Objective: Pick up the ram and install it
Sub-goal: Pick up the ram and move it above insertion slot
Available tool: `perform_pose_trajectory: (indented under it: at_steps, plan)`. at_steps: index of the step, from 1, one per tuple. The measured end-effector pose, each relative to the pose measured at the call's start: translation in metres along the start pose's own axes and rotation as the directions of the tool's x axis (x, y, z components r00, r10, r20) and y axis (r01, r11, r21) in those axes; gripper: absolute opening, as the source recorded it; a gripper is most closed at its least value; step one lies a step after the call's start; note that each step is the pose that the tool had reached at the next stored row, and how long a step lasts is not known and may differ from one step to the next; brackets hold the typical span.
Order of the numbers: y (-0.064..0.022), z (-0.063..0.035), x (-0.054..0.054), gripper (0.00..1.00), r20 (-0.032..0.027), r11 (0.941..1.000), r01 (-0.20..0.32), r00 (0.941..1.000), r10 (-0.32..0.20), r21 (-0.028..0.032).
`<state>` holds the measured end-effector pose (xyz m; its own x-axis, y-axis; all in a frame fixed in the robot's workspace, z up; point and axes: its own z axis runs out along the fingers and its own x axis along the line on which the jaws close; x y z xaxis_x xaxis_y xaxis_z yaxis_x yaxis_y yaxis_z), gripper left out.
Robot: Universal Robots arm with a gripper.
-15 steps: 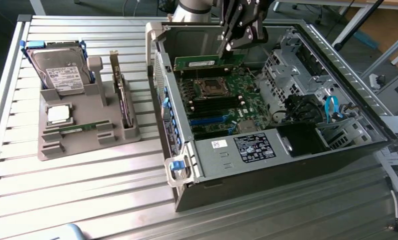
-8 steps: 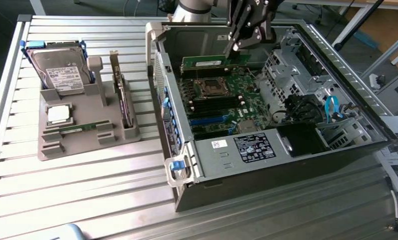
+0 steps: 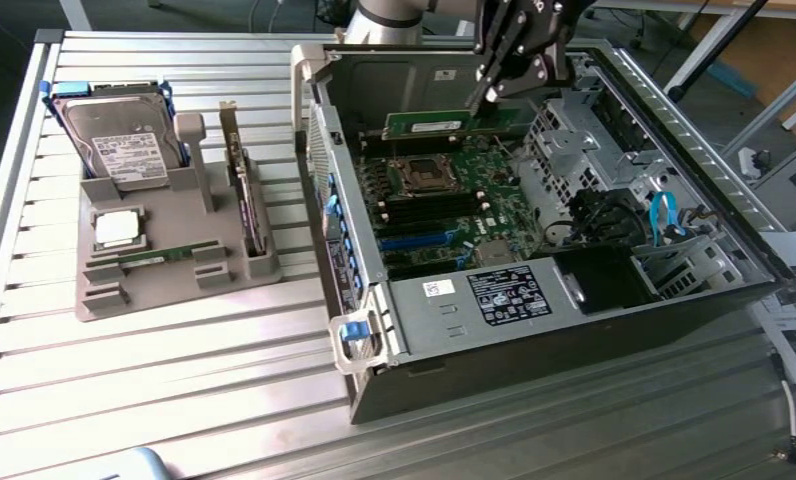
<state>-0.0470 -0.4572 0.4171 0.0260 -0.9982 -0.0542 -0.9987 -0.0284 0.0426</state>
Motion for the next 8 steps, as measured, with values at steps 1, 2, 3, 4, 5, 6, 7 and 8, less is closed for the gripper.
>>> perform_pose_trajectory:
  at_steps: [1, 2, 3, 4, 5, 6, 7, 8]
  plan:
    - [-0.0026, 0.0000, 0.000, 0.12, 0.0000, 1.0000, 0.000, 1.0000, 0.000, -0.0005]
    - [-0.0047, 0.0001, 0.000, 0.12, 0.0000, 1.0000, 0.000, 1.0000, 0.000, -0.0009]
    - [-0.0071, 0.0001, 0.000, 0.12, 0.0001, 1.0000, 0.000, 1.0000, 0.000, -0.0012]
    - [-0.0091, 0.0001, 0.000, 0.12, 0.0000, 1.0000, 0.000, 1.0000, 0.000, -0.0015]
    - [-0.0108, 0.0001, 0.000, 0.12, -0.0001, 1.0000, 0.000, 1.0000, 0.000, -0.0017]
    - [-0.0121, 0.0002, 0.000, 0.12, 0.0001, 1.0000, 0.000, 1.0000, 0.000, -0.0017]
    - [-0.0127, 0.0003, 0.000, 0.12, 0.0001, 1.0000, 0.000, 1.0000, 0.000, -0.0017]
    - [-0.0127, 0.0003, 0.000, 0.12, 0.0001, 1.0000, 0.000, 1.0000, 0.000, -0.0017]
